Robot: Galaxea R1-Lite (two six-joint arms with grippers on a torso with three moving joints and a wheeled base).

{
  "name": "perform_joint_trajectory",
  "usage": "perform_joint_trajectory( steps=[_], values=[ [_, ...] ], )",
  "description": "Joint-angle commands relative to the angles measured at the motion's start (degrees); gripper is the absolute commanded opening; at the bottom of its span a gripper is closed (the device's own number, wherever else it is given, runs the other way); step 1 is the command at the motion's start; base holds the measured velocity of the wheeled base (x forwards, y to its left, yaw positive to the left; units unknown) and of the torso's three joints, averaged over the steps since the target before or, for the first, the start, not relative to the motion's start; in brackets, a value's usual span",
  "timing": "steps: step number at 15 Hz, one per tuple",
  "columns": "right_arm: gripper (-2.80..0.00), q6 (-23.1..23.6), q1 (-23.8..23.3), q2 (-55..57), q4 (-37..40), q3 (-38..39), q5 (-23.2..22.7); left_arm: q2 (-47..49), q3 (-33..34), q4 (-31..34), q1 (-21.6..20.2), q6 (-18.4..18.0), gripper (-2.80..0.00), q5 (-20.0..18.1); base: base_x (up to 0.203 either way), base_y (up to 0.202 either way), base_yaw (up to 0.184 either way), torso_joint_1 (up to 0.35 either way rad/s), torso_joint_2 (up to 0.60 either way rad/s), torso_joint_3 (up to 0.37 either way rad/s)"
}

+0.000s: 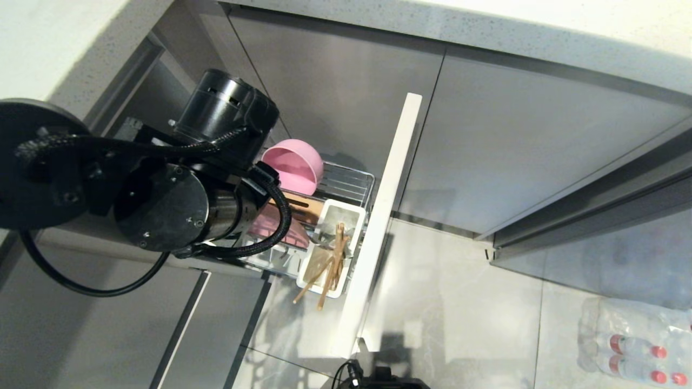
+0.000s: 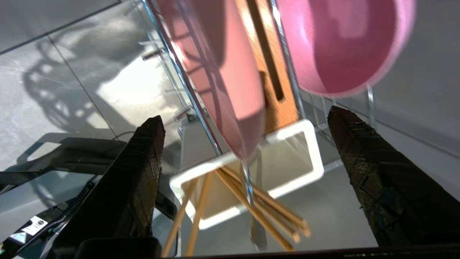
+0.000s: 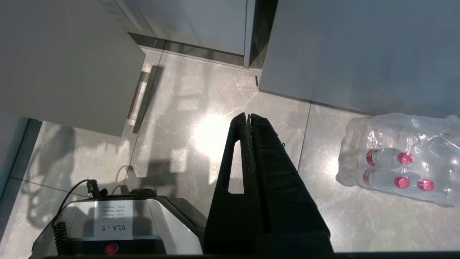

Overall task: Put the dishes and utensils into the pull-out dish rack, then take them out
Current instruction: Take the plate out of the cupboard

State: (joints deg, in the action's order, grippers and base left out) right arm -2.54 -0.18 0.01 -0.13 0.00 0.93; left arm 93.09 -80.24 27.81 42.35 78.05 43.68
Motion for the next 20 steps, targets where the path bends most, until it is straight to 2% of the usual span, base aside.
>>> perform_joint_trajectory(
  steps=[1, 9, 15, 16, 20],
  values=[
    [-2.8, -0.01, 0.01, 0.0, 0.0, 0.0, 0.04, 1.65, -0.01, 0.01, -1.18, 0.59, 0.0, 0.21, 0.0, 0.0, 0.0, 0.0, 0.0, 0.0],
    [-2.8, -0.01, 0.01, 0.07, -0.02, 0.0, 0.02, 4.82, 0.52, -2.59, -4.57, 0.61, 0.0, -0.26, 0.0, 0.0, 0.0, 0.0, 0.0, 0.0],
    [-2.8, -0.01, 0.01, 0.01, 0.03, 0.0, -0.03, 5.35, 0.7, -2.8, -4.61, 0.61, 0.0, -0.17, 0.0, 0.0, 0.0, 0.0, 0.0, 0.0],
    [-2.8, -0.01, 0.01, -0.01, -0.02, 0.0, -0.03, 5.35, 0.7, -3.03, -4.65, 0.61, -2.8, -0.17, 0.0, 0.0, 0.0, 0.0, 0.0, 0.0],
    [-2.8, -0.01, 0.01, -0.01, -0.03, 0.0, 0.03, 5.26, 1.05, -4.42, -4.38, 0.61, -2.8, -0.17, 0.0, 0.0, 0.0, 0.0, 0.0, 0.0]
  ],
)
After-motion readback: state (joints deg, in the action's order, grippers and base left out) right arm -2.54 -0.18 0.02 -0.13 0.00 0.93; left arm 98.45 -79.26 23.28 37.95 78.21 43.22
